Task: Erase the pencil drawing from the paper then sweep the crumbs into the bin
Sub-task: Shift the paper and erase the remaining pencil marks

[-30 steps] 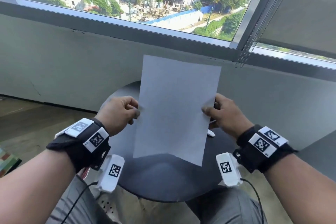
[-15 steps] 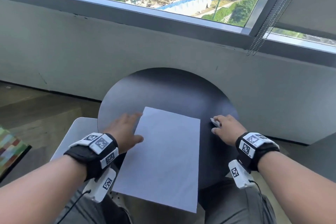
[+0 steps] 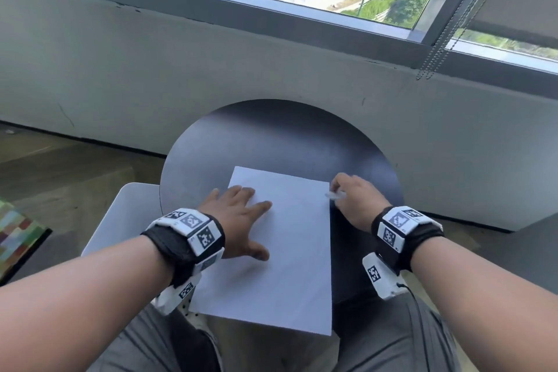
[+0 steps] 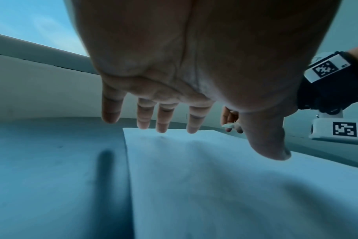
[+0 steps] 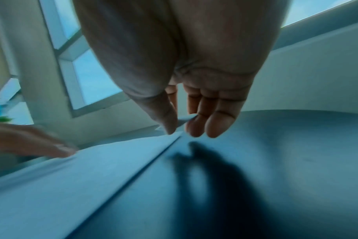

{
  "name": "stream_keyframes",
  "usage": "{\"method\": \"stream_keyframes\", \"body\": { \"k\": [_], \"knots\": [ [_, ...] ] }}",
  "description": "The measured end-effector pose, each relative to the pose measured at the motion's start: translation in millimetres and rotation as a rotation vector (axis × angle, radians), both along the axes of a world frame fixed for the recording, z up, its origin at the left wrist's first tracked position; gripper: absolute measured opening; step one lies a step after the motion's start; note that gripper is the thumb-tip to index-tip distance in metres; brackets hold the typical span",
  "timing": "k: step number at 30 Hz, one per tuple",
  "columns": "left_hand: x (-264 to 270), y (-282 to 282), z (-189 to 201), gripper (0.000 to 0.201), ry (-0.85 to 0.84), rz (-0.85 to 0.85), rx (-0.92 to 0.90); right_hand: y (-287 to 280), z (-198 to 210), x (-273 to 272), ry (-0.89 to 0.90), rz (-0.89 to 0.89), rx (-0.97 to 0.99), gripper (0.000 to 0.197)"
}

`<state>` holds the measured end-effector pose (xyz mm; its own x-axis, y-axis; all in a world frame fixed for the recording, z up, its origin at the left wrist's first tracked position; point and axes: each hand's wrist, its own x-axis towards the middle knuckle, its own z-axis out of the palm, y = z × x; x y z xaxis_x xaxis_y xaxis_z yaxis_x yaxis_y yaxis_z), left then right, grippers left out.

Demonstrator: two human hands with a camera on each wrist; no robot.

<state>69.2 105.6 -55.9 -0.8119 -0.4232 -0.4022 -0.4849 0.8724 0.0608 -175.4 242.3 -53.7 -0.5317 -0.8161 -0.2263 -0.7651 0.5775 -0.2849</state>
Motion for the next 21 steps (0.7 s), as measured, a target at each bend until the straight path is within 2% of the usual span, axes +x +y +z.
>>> {"method": "stream_keyframes", "body": {
  "k": [3,6,9,11,15,17,20,21],
  "knots": [
    [-19,-3,3,0.112,-0.005,-0.039,-0.026,-14,6,31,-0.077,0.187,-0.016,0.015],
    [-33,-9,-1,0.125,-0.074,-0.069,-0.010,-29,5,46,0.063,0.319,0.035,0.023],
    [-36,-13,-9,0.136,-0.111,-0.089,-0.002,-37,1,49,0.194,0.324,0.056,0.026],
    [-35,-14,-12,0.139,-0.116,-0.099,-0.009,-31,-3,57,0.228,0.393,0.053,0.026],
    [-38,-13,-13,0.140,-0.131,-0.100,-0.006,-8,1,79,0.095,0.725,0.088,0.020],
    [-39,-13,-12,0.140,-0.132,-0.104,-0.010,-17,4,69,0.130,0.696,0.121,0.022],
    [-39,-13,-12,0.139,-0.129,-0.103,-0.027,-35,3,44,0.294,0.457,0.084,0.022],
    [-39,-13,-12,0.139,-0.134,-0.103,-0.028,-35,1,47,0.303,0.473,0.075,0.019]
  ]
}}
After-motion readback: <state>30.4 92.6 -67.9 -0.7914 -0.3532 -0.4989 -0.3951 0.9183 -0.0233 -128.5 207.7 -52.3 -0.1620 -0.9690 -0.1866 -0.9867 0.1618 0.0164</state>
